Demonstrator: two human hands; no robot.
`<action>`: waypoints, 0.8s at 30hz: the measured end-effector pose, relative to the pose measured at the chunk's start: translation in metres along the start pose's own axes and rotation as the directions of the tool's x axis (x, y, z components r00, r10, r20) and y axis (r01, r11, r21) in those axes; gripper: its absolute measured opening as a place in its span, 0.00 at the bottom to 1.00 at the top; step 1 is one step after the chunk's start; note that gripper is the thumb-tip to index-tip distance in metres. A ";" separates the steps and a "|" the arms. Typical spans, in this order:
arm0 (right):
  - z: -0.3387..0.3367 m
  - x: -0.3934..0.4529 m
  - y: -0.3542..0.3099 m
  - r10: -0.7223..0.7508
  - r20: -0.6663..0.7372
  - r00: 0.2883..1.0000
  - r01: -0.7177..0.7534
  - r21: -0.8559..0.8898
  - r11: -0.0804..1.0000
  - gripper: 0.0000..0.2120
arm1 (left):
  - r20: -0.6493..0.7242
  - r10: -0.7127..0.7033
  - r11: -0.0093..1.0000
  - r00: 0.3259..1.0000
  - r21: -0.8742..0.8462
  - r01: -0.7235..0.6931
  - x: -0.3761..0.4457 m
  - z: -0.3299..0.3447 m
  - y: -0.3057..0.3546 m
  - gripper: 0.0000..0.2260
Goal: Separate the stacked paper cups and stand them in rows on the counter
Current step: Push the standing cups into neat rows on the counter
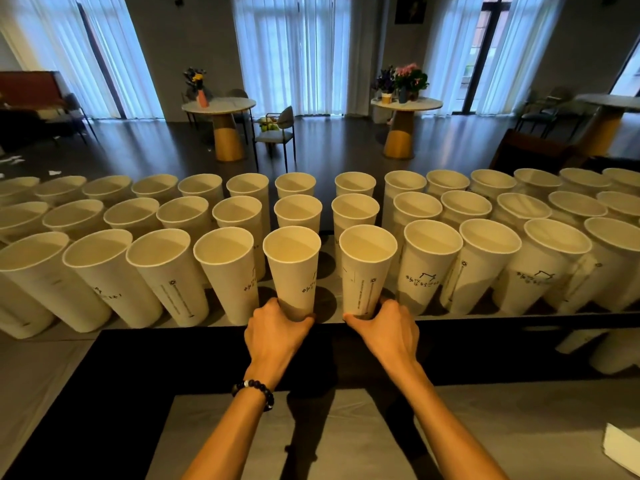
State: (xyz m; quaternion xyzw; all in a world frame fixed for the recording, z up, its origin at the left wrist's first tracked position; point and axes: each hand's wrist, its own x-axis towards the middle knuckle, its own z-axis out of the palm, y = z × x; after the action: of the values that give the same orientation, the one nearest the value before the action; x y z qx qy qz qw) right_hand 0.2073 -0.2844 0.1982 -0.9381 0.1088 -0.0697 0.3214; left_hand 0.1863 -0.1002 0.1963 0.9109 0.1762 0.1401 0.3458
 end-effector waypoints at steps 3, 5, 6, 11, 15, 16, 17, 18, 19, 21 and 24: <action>-0.001 -0.001 0.001 -0.009 -0.003 1.000 0.009 -0.004 1.000 0.30 | -0.002 0.001 1.000 1.000 0.001 -0.001 -0.001 0.000 0.001 0.26; 0.000 0.000 0.001 -0.012 -0.009 1.000 0.012 -0.009 1.000 0.29 | -0.009 0.002 1.000 1.000 -0.003 -0.002 -0.001 0.000 0.001 0.26; 0.000 -0.001 0.001 -0.012 -0.013 1.000 0.012 -0.014 1.000 0.29 | -0.007 0.001 1.000 1.000 -0.005 -0.001 -0.002 0.000 0.000 0.26; 0.001 -0.005 0.000 -0.025 -0.046 0.999 0.026 0.009 1.000 0.31 | -0.011 0.029 0.999 1.000 -0.023 -0.030 -0.002 0.003 -0.005 0.24; 0.000 -0.009 -0.001 -0.014 -0.048 0.999 0.015 0.031 0.999 0.31 | -0.002 0.047 0.998 0.999 -0.049 -0.047 -0.001 0.004 -0.009 0.23; -0.001 -0.010 -0.002 -0.009 -0.050 0.999 0.011 0.033 0.999 0.32 | -0.005 0.053 0.997 0.999 -0.063 -0.054 -0.001 0.004 -0.010 0.23; 0.000 -0.011 -0.002 -0.004 -0.058 0.998 0.006 0.036 0.999 0.32 | -0.006 0.060 0.995 0.998 -0.075 -0.060 -0.002 0.004 -0.011 0.23; 0.000 -0.011 -0.003 -0.005 -0.062 0.998 0.008 0.040 0.999 0.32 | -0.015 0.062 0.994 0.998 -0.085 -0.063 -0.002 0.003 -0.010 0.23; 0.001 -0.011 -0.004 -0.004 -0.068 0.998 0.007 0.047 0.999 0.32 | -0.016 0.061 0.994 0.998 -0.090 -0.062 -0.002 0.002 -0.009 0.23; 0.001 -0.012 -0.005 0.005 -0.065 0.998 -0.001 0.061 0.998 0.32 | -0.009 0.049 0.995 0.999 -0.085 -0.049 -0.002 0.000 -0.009 0.24; 0.002 -0.013 -0.002 0.002 -0.062 0.998 0.003 0.078 0.997 0.32 | -0.001 0.045 0.996 0.999 -0.082 -0.045 -0.004 -0.001 -0.009 0.25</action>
State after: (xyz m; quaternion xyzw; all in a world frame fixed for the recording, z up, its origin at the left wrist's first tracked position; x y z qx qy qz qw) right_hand 0.1957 -0.2785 0.1969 -0.9222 0.1156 -0.1029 0.3545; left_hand 0.1803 -0.0952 0.1904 0.8997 0.1496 0.1544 0.3800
